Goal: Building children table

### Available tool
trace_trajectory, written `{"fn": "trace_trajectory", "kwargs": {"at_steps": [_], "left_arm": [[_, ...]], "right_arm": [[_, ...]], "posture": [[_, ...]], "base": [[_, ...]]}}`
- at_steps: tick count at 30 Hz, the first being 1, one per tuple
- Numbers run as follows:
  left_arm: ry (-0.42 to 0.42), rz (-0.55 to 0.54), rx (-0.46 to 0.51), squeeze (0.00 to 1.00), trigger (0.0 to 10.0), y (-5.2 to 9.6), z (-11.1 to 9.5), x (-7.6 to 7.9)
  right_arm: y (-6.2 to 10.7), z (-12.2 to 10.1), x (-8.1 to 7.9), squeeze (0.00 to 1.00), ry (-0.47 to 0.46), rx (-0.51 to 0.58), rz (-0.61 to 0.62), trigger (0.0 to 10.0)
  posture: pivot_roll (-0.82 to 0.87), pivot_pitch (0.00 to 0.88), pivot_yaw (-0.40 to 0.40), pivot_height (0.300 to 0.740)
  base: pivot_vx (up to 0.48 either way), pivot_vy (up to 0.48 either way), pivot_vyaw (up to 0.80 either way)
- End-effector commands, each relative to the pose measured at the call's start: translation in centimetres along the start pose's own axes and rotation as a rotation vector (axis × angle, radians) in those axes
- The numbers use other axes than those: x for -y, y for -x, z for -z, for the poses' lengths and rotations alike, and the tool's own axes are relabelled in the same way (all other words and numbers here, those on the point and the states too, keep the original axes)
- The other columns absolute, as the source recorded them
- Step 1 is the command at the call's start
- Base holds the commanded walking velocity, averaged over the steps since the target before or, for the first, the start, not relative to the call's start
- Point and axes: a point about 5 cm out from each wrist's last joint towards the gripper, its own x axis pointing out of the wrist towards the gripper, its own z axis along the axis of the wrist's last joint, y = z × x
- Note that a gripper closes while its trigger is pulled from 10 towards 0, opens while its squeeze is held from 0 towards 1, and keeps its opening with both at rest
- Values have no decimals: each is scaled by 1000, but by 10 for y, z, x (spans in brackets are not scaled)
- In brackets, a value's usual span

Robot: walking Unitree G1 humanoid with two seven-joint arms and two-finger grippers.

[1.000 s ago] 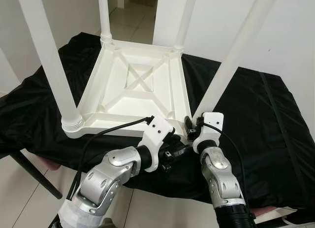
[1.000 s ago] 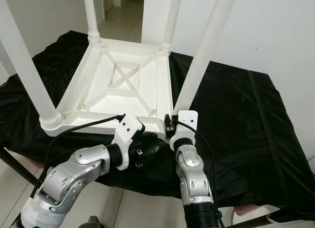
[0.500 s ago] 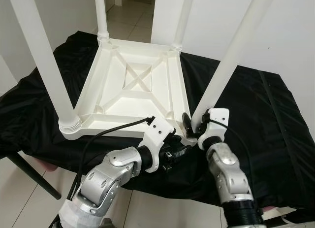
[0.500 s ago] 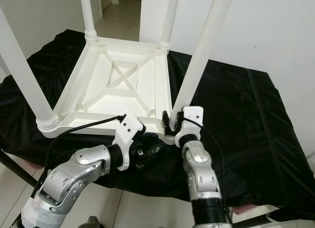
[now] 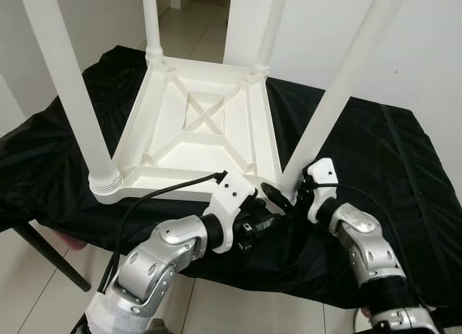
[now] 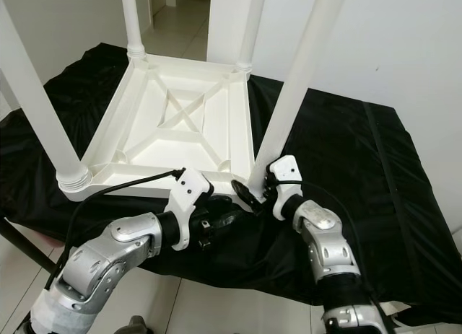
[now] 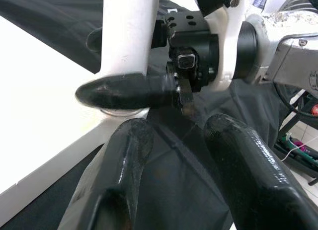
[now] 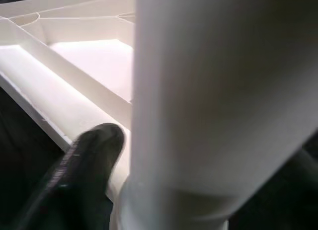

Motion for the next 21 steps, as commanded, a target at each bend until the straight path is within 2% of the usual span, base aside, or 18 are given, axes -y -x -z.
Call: {"fn": "trace_trajectory", "kwargs": {"at_steps": [1,4,14,17,21], "left_arm": [[-1,19,-6,0,10000,-1,-1,3],[0,14,-5,0,10000,-1,0,3],[2,1,-3,0,10000,0,-1,0],[3,1,-2,0,10000,0,-1,0],[3,3,-1,0,10000,0,-2,0]], "right_arm": [[1,4,0,0,-22,-7,-43,0],[2,8,0,0,-66,-4,-78,0],[4,14,-1,0,-89,13,-120,0],[4,14,-3,0,-104,22,-111,0],[3,17,-13,0,-154,10,-22,0]], "posture": [[126,14,-95,740],[127,13,-96,740],[126,22,-96,740],[123,25,-96,740],[117,31,-95,740]], "base": [[0,0,0],[0,0,0],[0,0,0],[0,0,0],[0,0,0]]}}
